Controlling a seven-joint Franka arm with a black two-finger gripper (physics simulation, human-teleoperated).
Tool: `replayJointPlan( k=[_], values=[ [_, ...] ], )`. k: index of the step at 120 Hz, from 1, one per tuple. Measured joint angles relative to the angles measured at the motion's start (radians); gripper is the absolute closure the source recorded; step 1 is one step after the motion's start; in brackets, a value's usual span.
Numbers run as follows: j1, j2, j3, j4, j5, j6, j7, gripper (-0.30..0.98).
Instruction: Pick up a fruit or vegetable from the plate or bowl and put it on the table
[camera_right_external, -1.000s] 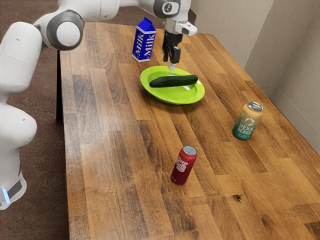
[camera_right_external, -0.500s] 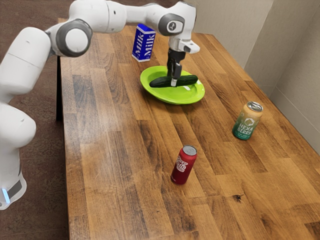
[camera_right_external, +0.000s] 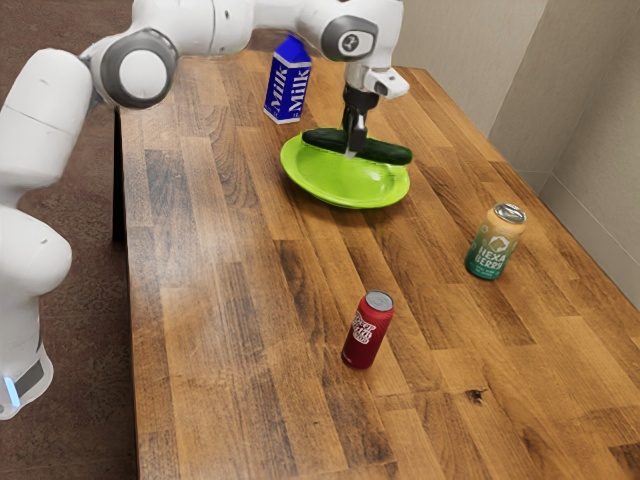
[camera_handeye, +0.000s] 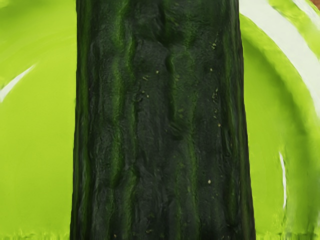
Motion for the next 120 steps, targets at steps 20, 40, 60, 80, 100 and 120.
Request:
replayJointPlan(
  k=[20,40,60,80,100,120],
  values=[
    [-0.036,-0.225,-0.005,-0.111,-0.013,-0.012,-0.001,0.49],
    [-0.104,-0.274,-0.060,-0.222,-0.042,-0.023,-0.032,0.50],
    [-0.187,-0.246,-0.079,-0.252,-0.050,-0.028,-0.092,0.51],
    [-0.212,-0.207,-0.075,-0.290,-0.053,-0.030,-0.147,0.50],
    [-0.215,-0.208,-0.069,-0.298,-0.090,-0.031,-0.190,0.17],
    [-0.463,-0.454,0.224,-0.286,-0.091,-0.045,-0.219,0.05]
  ],
)
